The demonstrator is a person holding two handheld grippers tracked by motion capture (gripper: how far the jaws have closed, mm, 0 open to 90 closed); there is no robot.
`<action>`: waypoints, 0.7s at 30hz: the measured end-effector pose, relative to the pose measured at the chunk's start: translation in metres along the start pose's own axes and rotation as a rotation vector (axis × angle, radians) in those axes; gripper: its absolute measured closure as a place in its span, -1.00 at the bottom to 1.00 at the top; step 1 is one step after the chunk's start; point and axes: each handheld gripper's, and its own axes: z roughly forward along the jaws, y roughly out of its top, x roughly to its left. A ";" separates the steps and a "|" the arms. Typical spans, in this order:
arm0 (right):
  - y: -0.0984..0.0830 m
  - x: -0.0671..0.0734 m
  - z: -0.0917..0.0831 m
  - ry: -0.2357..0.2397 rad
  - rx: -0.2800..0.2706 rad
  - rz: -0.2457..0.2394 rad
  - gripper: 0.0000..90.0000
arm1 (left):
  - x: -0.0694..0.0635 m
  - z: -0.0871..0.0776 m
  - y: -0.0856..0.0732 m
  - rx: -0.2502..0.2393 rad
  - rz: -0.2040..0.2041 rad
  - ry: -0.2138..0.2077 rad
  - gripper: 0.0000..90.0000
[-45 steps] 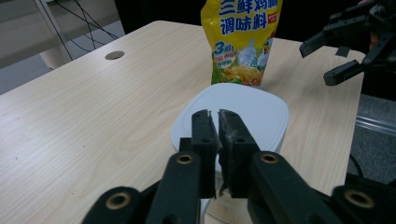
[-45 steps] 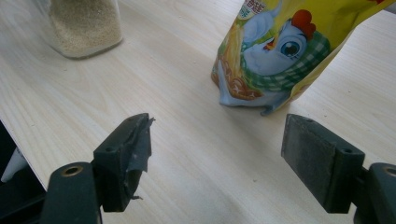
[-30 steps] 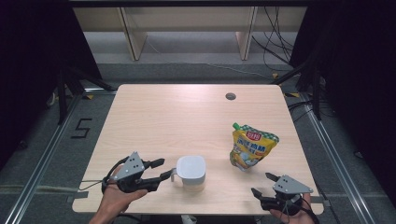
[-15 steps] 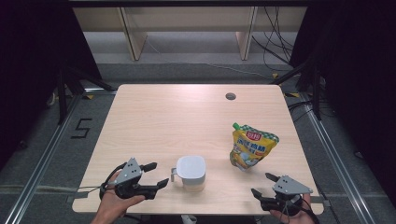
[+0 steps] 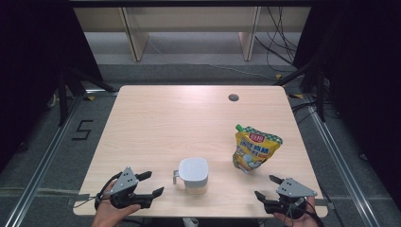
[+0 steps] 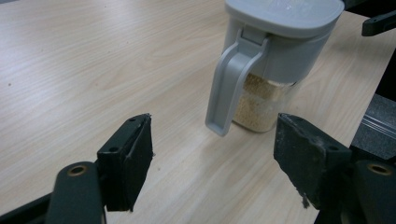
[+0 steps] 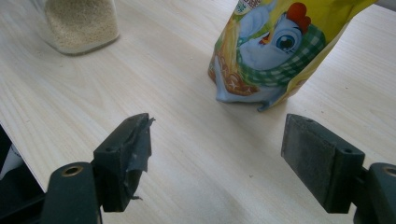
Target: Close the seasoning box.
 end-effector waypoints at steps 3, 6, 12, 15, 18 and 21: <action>0.000 0.001 0.000 0.005 0.002 0.013 -0.43 | 0.002 0.000 -0.005 0.012 -0.004 0.011 -0.38; 0.000 0.001 0.000 -0.004 0.000 0.004 -0.44 | -0.001 0.001 -0.010 0.025 -0.034 0.009 -0.38; 0.000 0.001 0.001 -0.001 -0.001 0.005 -0.43 | -0.006 0.003 -0.022 0.074 0.007 0.021 -0.38; 0.000 0.000 0.000 -0.003 0.005 0.007 -0.43 | -0.010 0.003 -0.028 0.085 -0.022 0.019 -0.38; 0.000 0.000 0.000 -0.004 0.005 0.005 -0.43 | -0.013 0.002 -0.027 0.098 0.005 0.017 -0.38; 0.000 0.001 0.000 -0.002 0.009 0.008 -0.43 | -0.015 0.001 -0.025 0.067 -0.003 0.015 -0.39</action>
